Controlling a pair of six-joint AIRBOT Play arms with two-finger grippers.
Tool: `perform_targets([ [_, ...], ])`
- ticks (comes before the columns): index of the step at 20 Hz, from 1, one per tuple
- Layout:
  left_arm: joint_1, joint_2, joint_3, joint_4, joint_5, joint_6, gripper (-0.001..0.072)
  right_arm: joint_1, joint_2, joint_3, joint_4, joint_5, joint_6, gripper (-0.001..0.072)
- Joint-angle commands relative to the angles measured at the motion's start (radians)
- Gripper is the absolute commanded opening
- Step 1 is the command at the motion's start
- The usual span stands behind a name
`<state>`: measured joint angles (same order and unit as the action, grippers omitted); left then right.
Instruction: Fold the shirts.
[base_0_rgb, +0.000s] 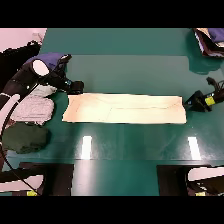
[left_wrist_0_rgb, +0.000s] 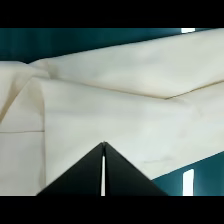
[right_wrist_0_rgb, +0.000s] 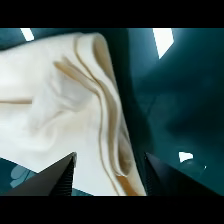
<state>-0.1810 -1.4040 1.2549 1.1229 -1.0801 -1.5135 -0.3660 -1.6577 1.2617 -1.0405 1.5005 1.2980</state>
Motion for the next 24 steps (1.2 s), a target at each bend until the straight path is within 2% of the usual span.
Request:
perform_targets([
  [1, -0.008, -0.003, 0.003, -0.059, -0.006, 0.014, 0.0036, -0.028, -0.002, -0.13, 0.056, -0.06, -0.105, 0.0515],
  [5, -0.093, -0.027, 0.003, -0.061, 0.034, 0.022, 0.0026, 0.016, -0.002, -0.215, 0.186, -0.168, -0.16, 0.0494],
  [7, -0.157, -0.059, 0.005, -0.062, 0.068, 0.021, 0.0025, 0.049, -0.002, -0.207, 0.183, -0.165, -0.206, 0.0154],
  [8, -0.188, -0.078, 0.005, -0.084, 0.111, 0.021, 0.0025, 0.062, -0.002, -0.192, 0.183, -0.146, -0.219, 0.0057],
  [9, -0.213, -0.102, 0.014, -0.119, 0.143, 0.021, 0.0025, 0.073, 0.001, -0.166, 0.184, -0.108, -0.219, 0.0052],
  [10, -0.239, -0.135, 0.037, -0.16, 0.161, 0.022, 0.0025, 0.084, 0.01, -0.136, 0.184, -0.062, -0.219, 0.0016],
  [13, -0.311, -0.259, 0.161, -0.195, 0.16, 0.022, 0.0025, 0.127, 0.08, -0.034, 0.184, 0.023, -0.19, 0.0015],
  [19, -0.428, -0.459, 0.321, -0.224, 0.152, 0.02, 0.0025, 0.273, 0.283, 0.186, 0.185, 0.027, -0.053, 0.0015],
  [24, -0.439, -0.489, 0.327, -0.246, 0.169, 0.001, 0.0025, 0.421, 0.308, 0.355, 0.185, 0.032, 0.022, 0.0014],
])
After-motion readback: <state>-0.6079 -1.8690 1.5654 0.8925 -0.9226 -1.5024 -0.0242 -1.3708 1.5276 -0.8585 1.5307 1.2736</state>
